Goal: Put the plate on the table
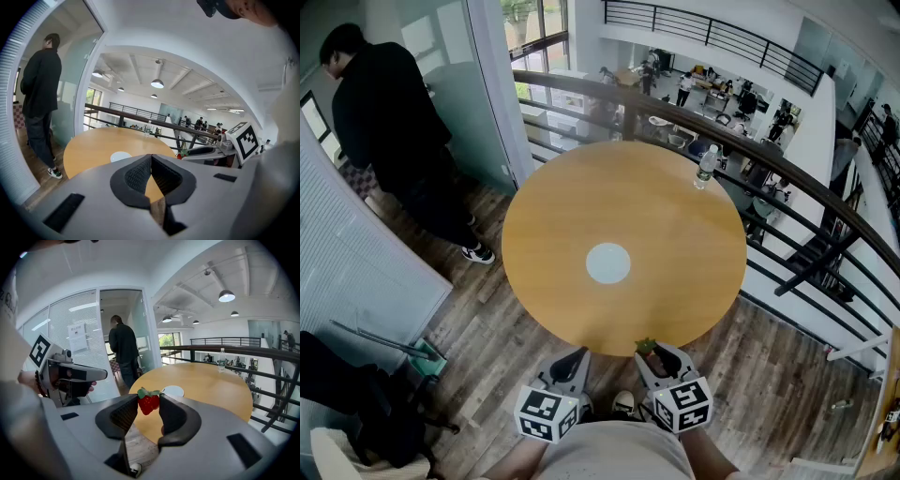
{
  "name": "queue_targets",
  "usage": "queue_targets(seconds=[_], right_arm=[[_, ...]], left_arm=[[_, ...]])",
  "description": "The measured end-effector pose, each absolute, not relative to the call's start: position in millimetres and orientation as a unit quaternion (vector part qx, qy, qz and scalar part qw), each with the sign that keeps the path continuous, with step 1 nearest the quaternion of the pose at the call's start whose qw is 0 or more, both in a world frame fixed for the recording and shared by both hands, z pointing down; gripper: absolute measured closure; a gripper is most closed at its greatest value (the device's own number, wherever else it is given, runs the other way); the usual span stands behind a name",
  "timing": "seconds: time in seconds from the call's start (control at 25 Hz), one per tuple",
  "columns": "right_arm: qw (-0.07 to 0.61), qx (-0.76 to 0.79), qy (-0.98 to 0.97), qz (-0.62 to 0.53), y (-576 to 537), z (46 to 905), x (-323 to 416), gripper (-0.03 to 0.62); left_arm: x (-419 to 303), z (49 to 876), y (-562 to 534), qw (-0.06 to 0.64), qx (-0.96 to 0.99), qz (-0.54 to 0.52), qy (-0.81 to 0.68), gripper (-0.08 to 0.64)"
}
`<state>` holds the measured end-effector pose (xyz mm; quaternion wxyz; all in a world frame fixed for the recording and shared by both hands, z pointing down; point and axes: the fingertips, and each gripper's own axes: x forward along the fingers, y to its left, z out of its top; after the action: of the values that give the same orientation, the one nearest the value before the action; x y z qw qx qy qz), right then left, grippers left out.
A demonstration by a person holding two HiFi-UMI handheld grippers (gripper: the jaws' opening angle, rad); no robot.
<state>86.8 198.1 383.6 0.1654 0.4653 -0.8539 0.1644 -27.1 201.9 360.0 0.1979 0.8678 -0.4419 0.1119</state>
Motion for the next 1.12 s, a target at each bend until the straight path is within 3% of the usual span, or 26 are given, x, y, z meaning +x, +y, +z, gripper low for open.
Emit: queue_targets(seconds=[1.12], right_arm=[[0.143, 0.446, -0.867, 0.171, 213.3, 381.1, 120.9, 0.439]], left_arm=[[4.9, 360.2, 220.7, 0.191, 0.858, 0.124, -0.460, 0.537]])
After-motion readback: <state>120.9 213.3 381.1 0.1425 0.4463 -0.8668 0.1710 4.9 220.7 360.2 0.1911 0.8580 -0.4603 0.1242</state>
